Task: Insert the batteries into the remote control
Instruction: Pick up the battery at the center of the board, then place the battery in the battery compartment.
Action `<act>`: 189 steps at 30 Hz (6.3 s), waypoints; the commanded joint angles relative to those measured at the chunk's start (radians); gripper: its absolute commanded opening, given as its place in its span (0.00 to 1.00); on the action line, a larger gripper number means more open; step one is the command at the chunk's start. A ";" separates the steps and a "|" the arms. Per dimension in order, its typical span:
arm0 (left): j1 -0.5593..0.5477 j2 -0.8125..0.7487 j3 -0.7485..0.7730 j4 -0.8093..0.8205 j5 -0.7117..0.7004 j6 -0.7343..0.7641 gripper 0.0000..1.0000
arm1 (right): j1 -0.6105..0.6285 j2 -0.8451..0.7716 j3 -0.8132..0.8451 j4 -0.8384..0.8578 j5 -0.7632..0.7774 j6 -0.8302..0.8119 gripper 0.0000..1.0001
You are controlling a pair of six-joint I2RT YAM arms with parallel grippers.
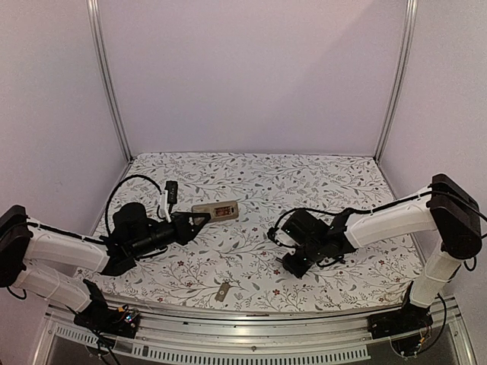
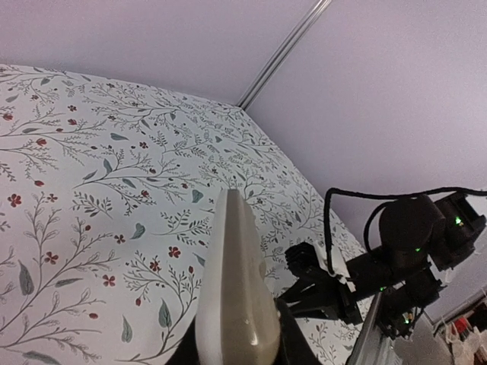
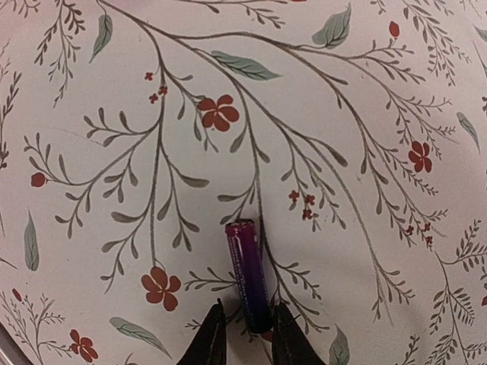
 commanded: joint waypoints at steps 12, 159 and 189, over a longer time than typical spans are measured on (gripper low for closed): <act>0.021 -0.053 0.023 -0.054 -0.016 0.044 0.00 | 0.030 0.037 0.011 -0.097 0.071 -0.007 0.06; -0.113 0.241 -0.028 0.479 0.204 -0.043 0.00 | 0.109 0.139 0.378 0.132 -0.099 -1.001 0.01; -0.027 0.699 -0.026 0.795 0.225 -0.292 0.00 | 0.032 0.117 0.305 0.182 -0.209 -0.854 0.18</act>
